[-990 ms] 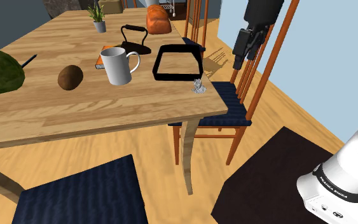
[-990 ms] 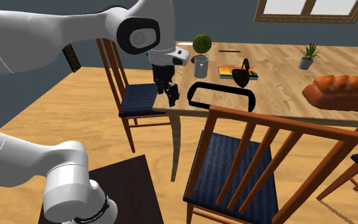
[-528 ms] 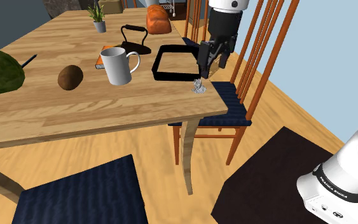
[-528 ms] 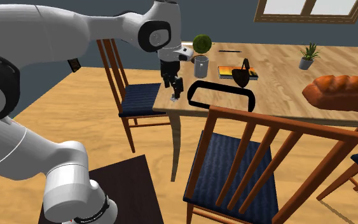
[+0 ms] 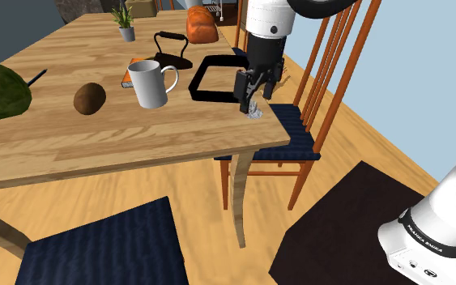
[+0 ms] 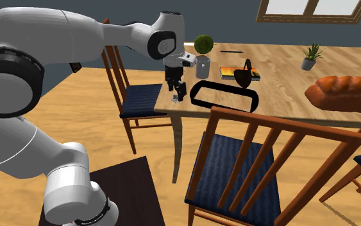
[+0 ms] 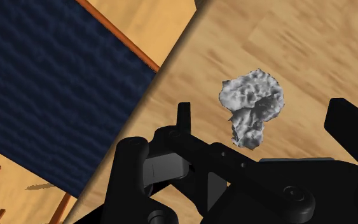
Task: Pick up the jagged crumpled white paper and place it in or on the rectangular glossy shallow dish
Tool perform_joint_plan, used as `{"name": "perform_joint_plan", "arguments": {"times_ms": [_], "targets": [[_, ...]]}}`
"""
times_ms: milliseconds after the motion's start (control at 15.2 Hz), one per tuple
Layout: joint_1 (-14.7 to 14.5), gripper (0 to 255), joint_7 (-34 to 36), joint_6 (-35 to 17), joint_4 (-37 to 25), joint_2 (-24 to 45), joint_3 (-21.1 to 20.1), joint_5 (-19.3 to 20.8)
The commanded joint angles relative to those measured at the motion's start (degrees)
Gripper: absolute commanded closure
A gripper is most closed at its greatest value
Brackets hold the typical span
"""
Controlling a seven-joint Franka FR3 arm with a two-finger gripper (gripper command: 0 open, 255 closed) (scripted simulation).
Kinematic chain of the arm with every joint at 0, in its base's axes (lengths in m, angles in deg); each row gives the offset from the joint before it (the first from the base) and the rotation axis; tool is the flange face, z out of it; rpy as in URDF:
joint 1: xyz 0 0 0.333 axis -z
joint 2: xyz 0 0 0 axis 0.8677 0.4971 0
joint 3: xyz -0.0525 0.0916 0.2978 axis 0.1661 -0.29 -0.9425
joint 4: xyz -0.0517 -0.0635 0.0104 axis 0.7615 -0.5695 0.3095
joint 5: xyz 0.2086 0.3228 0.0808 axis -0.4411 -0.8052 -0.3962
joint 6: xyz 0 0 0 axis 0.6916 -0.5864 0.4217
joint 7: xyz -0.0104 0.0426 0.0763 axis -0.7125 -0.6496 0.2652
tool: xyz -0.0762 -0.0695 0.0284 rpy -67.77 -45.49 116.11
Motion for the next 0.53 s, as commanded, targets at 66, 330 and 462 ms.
{"name": "perform_joint_plan", "arguments": {"times_ms": [66, 330, 462], "targets": [[-0.05, 0, 0.07, -2.03, 1.64, 0.37, -0.20, 0.04], [-0.05, 0, 0.07, -2.03, 1.64, 0.37, -0.20, 0.04], [-0.05, 0, 0.07, -2.03, 1.64, 0.37, -0.20, 0.04]]}}
